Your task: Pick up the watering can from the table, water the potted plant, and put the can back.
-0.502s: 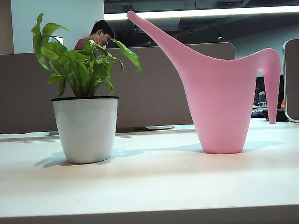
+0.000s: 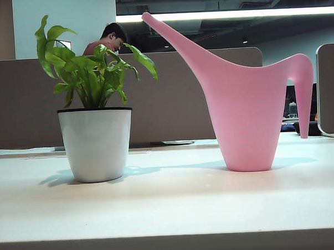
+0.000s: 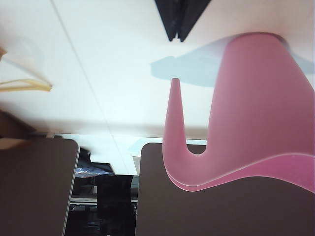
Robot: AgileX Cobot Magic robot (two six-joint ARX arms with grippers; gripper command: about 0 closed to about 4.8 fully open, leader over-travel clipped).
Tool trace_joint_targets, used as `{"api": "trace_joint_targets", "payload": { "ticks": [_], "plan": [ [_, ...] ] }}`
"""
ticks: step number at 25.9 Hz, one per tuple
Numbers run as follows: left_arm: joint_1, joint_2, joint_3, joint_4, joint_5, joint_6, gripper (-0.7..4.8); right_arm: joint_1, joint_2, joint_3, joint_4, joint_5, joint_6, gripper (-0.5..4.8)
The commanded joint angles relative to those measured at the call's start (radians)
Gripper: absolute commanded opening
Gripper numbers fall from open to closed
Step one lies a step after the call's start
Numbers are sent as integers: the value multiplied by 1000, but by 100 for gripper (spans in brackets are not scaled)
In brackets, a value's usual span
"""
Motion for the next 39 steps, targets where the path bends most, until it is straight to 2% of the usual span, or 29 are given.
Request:
{"api": "trace_joint_targets", "payload": {
  "ticks": [1,4,6,9,14,18,25,28,30,31,34,39],
  "plan": [
    [2,0,8,23,27,-47,-5,0,-2,0,128,-9,250,-3],
    [1,0,51,26,104,-76,-5,0,0,43,165,-9,307,-3],
    [1,1,98,-1,102,-76,-5,0,2,96,101,-9,300,-4],
    [2,11,205,-106,45,-76,-5,0,6,196,-33,-9,261,-4],
    [1,92,350,-188,49,-72,-5,-1,90,355,-150,15,153,-4],
    [1,192,468,-151,116,-72,-5,-1,258,505,-201,51,89,-4],
    [1,482,690,-200,261,-68,-5,-1,578,697,-219,50,53,-4],
    [-1,618,801,-272,326,-68,-5,-1,690,726,-221,56,30,-4],
    [-29,677,859,-335,330,-64,-5,-5,777,729,-230,119,-12,-4],
    [-40,694,875,-353,330,-55,-5,-5,801,729,-229,119,-22,-4],
    [-52,711,894,-380,332,-12,-5,-8,872,733,-230,119,-21,-4],
    [-79,708,894,-401,329,-7,-5,-31,984,733,-206,96,-20,-1]
  ]
}}
